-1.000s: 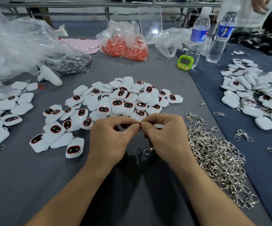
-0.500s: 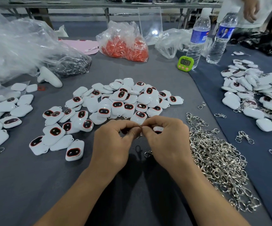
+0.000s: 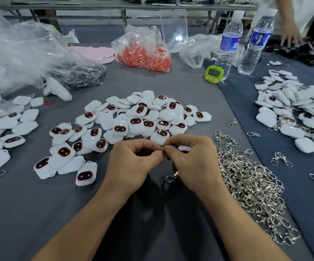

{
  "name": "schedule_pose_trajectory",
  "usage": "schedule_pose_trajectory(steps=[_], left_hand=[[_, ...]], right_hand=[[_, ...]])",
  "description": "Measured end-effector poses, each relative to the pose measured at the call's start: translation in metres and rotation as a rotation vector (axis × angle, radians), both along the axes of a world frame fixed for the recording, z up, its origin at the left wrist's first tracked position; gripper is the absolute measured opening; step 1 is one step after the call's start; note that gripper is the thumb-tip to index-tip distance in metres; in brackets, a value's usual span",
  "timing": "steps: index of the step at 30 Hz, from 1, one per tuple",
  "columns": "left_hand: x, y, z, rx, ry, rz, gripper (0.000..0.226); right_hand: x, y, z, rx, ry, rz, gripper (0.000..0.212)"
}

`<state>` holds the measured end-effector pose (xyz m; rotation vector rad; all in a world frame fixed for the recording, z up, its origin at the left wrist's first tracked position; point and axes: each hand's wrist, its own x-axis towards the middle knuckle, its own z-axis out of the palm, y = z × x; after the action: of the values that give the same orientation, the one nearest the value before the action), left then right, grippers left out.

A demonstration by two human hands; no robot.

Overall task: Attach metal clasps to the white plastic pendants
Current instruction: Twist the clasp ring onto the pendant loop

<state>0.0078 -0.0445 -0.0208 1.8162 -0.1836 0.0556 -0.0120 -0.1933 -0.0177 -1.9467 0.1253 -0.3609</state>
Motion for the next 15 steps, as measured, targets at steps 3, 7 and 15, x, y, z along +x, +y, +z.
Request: schedule_pose_trajectory(steps=[3, 7, 15], left_hand=[[-0.0007, -0.0023, 0.0016, -0.015, 0.0, 0.003, 0.019], [-0.001, -0.0014, 0.0035, -0.02, -0.001, 0.005, 0.015], [-0.0021, 0.0015, 0.0047, 0.326, -0.188, 0.262, 0.007]], right_hand=[[0.0001, -0.0016, -0.0009, 0.045, 0.021, 0.036, 0.019], [0.0011, -0.0018, -0.0025, 0.081, 0.043, 0.072, 0.018], [0.0044, -0.0032, -0.0051, 0.364, 0.174, 0.07, 0.02]])
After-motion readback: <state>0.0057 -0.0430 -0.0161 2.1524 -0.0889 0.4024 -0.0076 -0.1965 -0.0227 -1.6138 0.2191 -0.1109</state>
